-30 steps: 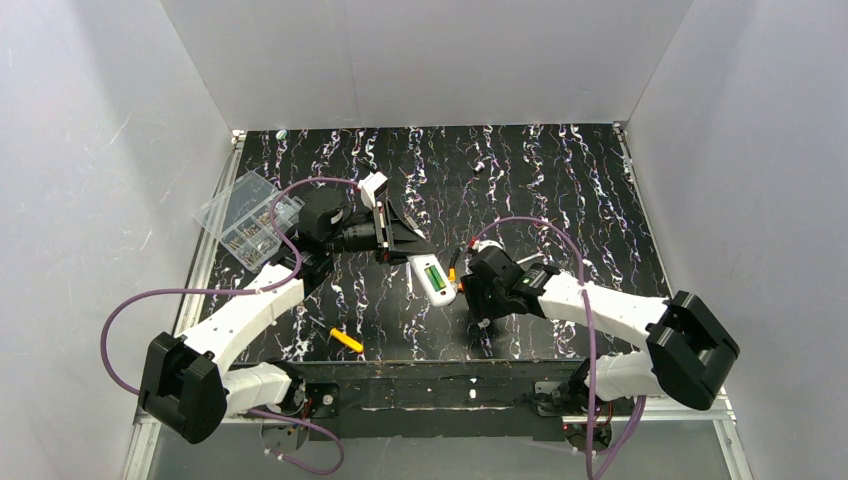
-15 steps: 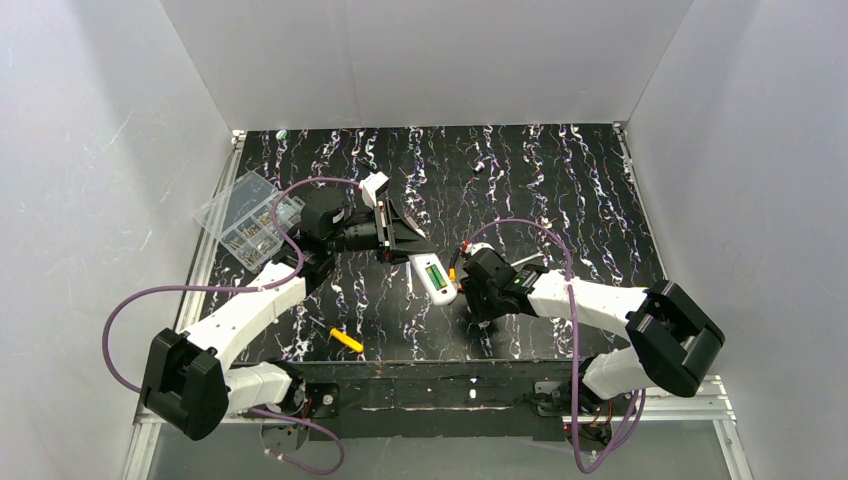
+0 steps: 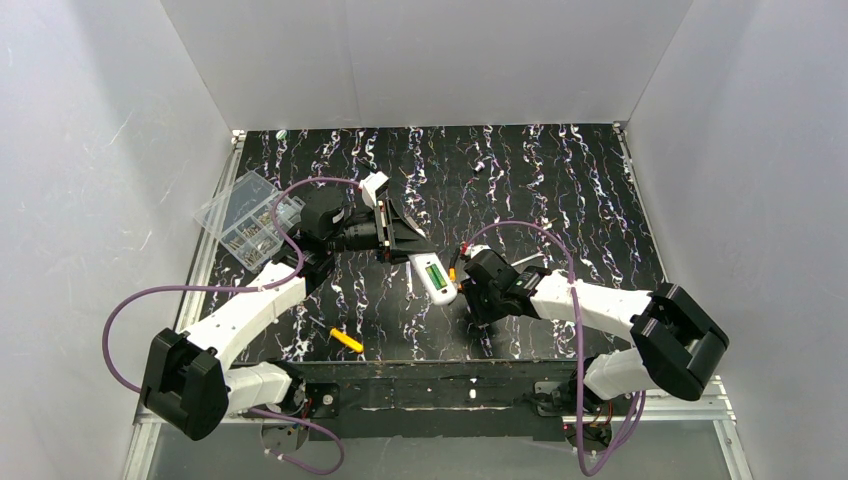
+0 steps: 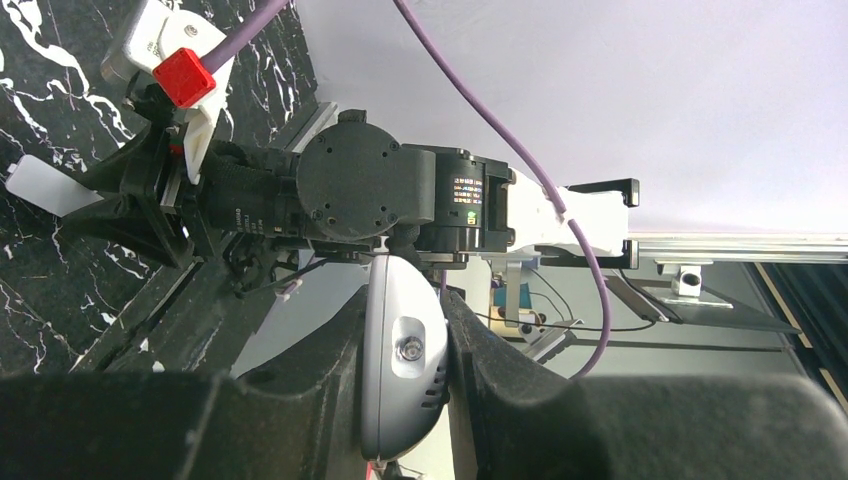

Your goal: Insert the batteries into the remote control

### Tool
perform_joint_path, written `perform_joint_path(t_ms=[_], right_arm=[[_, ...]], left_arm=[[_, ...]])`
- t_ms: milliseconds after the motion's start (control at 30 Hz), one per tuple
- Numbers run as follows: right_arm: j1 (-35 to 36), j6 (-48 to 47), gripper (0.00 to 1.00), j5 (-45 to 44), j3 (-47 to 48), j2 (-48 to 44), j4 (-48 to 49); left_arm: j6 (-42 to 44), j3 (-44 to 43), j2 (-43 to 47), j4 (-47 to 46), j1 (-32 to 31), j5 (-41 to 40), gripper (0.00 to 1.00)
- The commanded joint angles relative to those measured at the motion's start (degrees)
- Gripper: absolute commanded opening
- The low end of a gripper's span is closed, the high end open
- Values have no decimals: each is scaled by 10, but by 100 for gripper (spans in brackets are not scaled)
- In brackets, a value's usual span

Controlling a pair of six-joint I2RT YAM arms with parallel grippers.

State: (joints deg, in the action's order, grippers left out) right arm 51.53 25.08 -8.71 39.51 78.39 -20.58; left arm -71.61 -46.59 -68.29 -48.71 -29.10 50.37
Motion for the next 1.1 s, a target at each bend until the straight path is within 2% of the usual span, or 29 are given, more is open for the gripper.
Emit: perform_joint_path(t_ms=[0, 400, 700, 867, 1000, 1033, 1067], right_arm=[[5, 1, 44, 7, 1, -9, -6], [11, 9, 50, 12, 22, 20, -32], [13, 13, 34, 8, 29, 27, -42], [13, 8, 32, -16, 41, -3, -61], [13, -10, 32, -32, 82, -54, -115], [13, -14, 32, -37, 94, -73, -141], [12, -21, 31, -45, 117, -112, -179]], left_arm=[[-3, -18, 9, -39, -2, 24, 0], [-7, -15, 11, -46, -2, 25, 0], [-4, -14, 11, -42, -2, 27, 0], [15, -15, 17, -22, 0, 21, 0], [49, -17, 30, 18, 3, 4, 0], [68, -22, 33, 35, 4, 0, 0], [107, -39, 35, 92, 4, 4, 0]])
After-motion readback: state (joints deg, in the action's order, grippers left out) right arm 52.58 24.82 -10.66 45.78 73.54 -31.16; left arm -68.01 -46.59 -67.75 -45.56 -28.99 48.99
